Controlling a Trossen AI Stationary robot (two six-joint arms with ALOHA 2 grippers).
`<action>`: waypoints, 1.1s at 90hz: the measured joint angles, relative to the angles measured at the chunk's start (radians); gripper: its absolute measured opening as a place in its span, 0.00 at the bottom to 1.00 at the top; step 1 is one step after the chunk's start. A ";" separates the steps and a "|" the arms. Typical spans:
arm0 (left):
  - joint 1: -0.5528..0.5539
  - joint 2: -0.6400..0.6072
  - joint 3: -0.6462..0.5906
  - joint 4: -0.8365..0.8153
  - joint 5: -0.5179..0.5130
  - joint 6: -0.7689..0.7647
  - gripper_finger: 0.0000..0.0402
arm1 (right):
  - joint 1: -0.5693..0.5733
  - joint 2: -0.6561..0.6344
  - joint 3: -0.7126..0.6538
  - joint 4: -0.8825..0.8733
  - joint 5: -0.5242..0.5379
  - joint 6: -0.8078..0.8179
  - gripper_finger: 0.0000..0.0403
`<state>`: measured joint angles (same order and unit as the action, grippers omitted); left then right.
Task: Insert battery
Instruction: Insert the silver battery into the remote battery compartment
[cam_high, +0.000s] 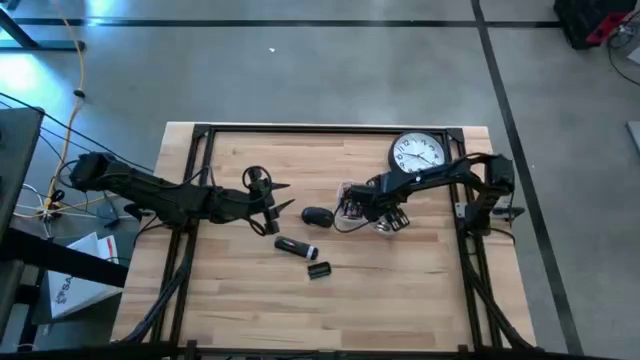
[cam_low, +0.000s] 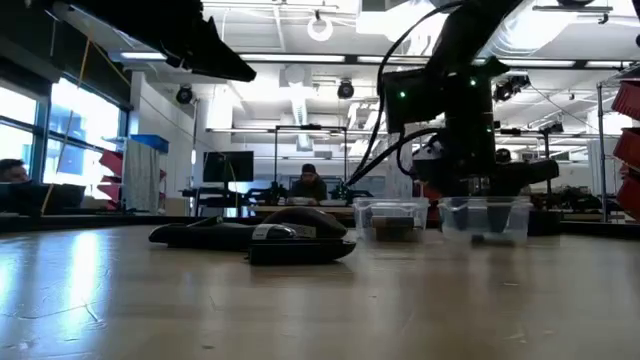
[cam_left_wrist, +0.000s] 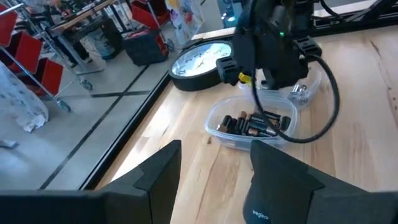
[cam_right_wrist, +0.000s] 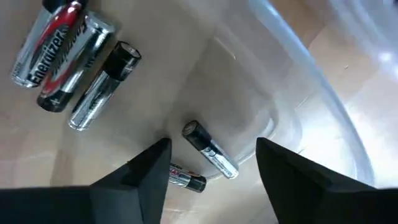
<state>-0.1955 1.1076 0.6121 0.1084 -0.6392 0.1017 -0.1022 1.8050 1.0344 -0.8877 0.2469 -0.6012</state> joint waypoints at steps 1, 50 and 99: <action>0.000 0.000 0.000 0.000 0.000 0.000 0.44 | 0.002 0.000 0.000 -0.002 0.005 0.000 0.49; 0.000 0.000 0.000 0.002 0.000 0.005 0.44 | 0.014 0.002 0.000 0.033 -0.030 -0.027 0.19; 0.000 0.000 0.000 0.002 0.000 0.014 0.44 | 0.043 0.005 0.048 -0.001 -0.084 0.218 0.00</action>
<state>-0.1959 1.1075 0.6121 0.1101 -0.6395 0.1155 -0.0590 1.8103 1.0824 -0.8890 0.1627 -0.3828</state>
